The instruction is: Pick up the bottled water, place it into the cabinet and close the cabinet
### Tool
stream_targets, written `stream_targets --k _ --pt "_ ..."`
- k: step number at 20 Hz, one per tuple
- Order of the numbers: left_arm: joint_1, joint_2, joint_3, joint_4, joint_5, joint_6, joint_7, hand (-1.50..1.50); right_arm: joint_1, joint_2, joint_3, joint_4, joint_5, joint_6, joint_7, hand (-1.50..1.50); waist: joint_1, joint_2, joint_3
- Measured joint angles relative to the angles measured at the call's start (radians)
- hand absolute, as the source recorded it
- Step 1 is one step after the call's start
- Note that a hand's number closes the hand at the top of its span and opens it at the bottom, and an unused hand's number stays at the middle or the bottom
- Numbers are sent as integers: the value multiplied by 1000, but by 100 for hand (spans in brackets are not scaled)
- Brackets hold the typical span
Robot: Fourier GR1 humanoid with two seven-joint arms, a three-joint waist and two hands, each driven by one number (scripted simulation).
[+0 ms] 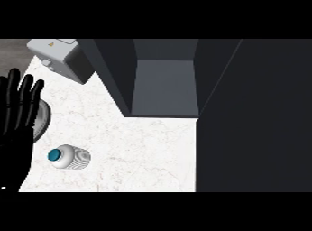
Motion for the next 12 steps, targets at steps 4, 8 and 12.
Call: stream_targets --k 4,8,12 --pt "-21 66 38 42 154 -140 -13 -150 33 -3 7 -26 4 10 -9 -150 -17 -2 -3" --pt "15 144 33 97 364 -337 8 -150 77 -22 51 -59 -33 67 19 -150 -26 -3 -6" --pt "62 250 87 157 590 -497 68 -150 146 -56 100 -131 -101 142 71 -150 -26 -6 -6"
